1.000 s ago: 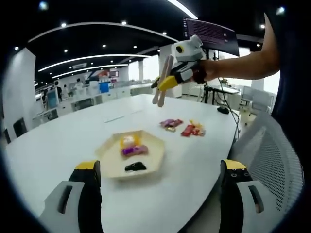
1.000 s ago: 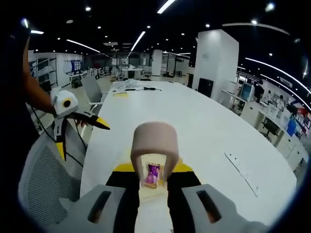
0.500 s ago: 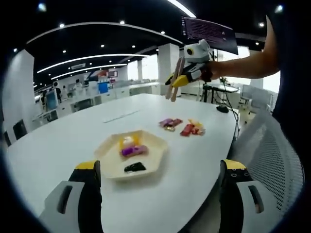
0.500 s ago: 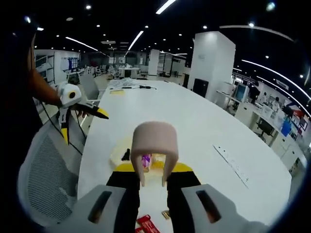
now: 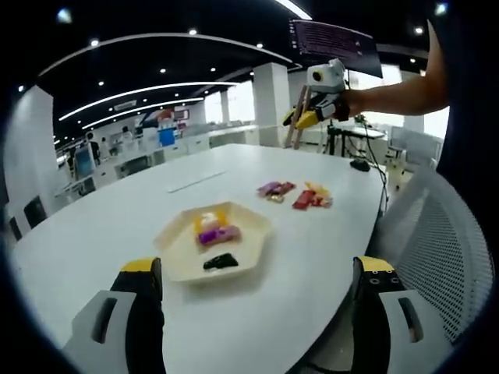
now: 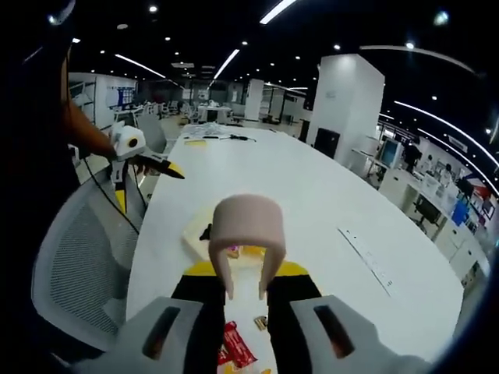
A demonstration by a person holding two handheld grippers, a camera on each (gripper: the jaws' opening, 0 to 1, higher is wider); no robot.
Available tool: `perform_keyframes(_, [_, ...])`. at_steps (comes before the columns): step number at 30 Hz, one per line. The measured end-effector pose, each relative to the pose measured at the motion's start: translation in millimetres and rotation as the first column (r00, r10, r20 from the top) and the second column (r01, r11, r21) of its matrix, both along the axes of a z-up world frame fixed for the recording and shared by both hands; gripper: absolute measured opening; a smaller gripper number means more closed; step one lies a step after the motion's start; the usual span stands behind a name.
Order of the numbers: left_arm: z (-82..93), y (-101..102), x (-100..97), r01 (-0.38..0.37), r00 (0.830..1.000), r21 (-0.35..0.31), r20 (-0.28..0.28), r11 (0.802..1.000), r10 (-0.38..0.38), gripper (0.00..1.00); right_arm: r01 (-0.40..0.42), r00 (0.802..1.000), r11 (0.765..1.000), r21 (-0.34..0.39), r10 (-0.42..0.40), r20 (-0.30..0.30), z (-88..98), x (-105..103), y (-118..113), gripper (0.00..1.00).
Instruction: Place the target food into the container with the food tongs after gripping and lifting it, then release it inside without dropping or visibly crushing the food.
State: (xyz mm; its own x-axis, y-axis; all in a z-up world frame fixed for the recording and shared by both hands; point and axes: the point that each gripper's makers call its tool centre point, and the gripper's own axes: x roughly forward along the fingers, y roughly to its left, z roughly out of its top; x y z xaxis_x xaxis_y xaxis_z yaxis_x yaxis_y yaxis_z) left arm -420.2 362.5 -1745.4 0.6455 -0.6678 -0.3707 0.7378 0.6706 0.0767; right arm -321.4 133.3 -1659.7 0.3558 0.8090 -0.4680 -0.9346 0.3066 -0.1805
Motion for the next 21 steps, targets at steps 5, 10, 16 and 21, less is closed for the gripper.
perform_keyframes(5, [1.6,-0.3,0.0,0.002,1.000,-0.006,0.007,1.000,-0.002,0.98,0.003,1.000,1.000,-0.010,-0.003,-0.003,-2.0,-4.8,-13.5,0.19])
perform_keyframes(10, [1.7,1.6,1.3,-0.009,1.000,-0.013,0.001,1.000,0.009,0.98,0.019,1.000,1.000,-0.020,-0.019,-0.004,-4.5,-4.4,-28.6,0.19])
perform_keyframes(16, [-0.5,-0.5,-0.7,0.006,1.000,-0.001,-0.004,1.000,-0.006,0.98,0.022,1.000,0.999,-0.029,-0.022,-0.017,-12.6,-7.6,-33.8,0.19])
perform_keyframes(21, [0.2,1.6,1.3,-0.007,1.000,0.000,0.004,1.000,0.007,0.98,0.018,1.000,0.999,-0.038,-0.019,-0.021,-18.4,-6.1,-34.1,0.20])
